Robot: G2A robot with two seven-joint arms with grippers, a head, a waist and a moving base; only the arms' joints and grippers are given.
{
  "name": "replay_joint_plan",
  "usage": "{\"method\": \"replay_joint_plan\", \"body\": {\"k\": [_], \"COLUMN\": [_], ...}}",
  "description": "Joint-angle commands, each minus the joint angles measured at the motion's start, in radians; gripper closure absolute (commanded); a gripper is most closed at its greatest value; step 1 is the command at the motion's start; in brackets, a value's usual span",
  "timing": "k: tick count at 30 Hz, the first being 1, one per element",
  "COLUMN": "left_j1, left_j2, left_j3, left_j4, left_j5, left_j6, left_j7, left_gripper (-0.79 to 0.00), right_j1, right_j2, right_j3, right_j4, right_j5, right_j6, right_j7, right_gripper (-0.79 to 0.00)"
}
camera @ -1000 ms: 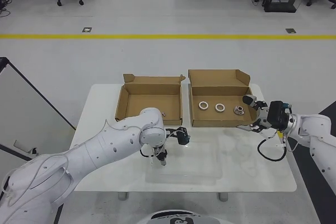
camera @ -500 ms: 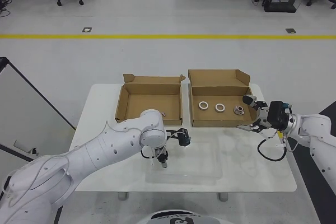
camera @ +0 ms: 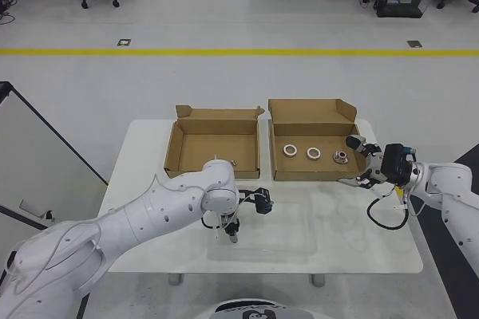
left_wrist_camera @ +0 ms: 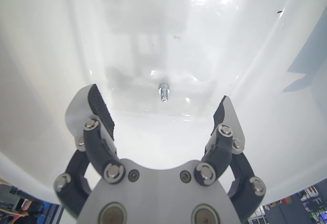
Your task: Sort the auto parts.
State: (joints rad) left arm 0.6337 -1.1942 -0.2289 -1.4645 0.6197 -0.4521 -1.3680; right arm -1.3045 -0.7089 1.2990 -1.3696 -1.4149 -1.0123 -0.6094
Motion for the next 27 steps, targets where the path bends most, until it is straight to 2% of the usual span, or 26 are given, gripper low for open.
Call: {"method": "replay_joint_plan", "body": {"k": [1,5,6,10,13,17,20,24,27], "left_j1": [-0.004,-0.013,-0.014,-0.021,-0.026,-0.029,-0.03,-0.029,-0.03], "left_j2": [-0.001,-0.004,-0.005,-0.008,-0.01,-0.012,-0.012,-0.012,-0.012], "left_j3": [0.005,0.019,0.023,0.036,0.042,0.046,0.046,0.046,0.047], "left_j4": [0.003,0.007,0.008,0.014,0.017,0.017,0.015,0.014,0.012], "left_j5": [-0.002,-0.005,-0.007,-0.013,-0.016,-0.017,-0.016,-0.015,-0.014], "left_j6": [-0.002,-0.003,-0.003,-0.004,-0.004,-0.002,-0.001,0.001,0.003], "left_j7": [0.002,0.003,0.003,0.004,0.004,0.002,0.001,-0.001,-0.003], "left_gripper": [-0.717,-0.625,-0.579,-0.545,-0.462,-0.391,-0.372,-0.311,-0.305], "right_j1": [0.0,0.0,0.0,0.0,0.0,0.0,0.0,0.0,0.0], "right_j2": [0.0,0.0,0.0,0.0,0.0,0.0,0.0,0.0,0.0], "right_j3": [0.0,0.0,0.0,0.0,0.0,0.0,0.0,0.0,0.0], "right_j4": [0.0,0.0,0.0,0.0,0.0,0.0,0.0,0.0,0.0], "right_j5": [0.0,0.0,0.0,0.0,0.0,0.0,0.0,0.0,0.0], "right_j6": [0.0,0.0,0.0,0.0,0.0,0.0,0.0,0.0,0.0], "right_j7": [-0.001,-0.001,-0.001,-0.001,-0.001,-0.001,-0.001,-0.001,-0.001], "right_gripper": [-0.785,-0.785,-0.785,-0.785,-0.785,-0.785,-0.785,-0.785,-0.785]}}
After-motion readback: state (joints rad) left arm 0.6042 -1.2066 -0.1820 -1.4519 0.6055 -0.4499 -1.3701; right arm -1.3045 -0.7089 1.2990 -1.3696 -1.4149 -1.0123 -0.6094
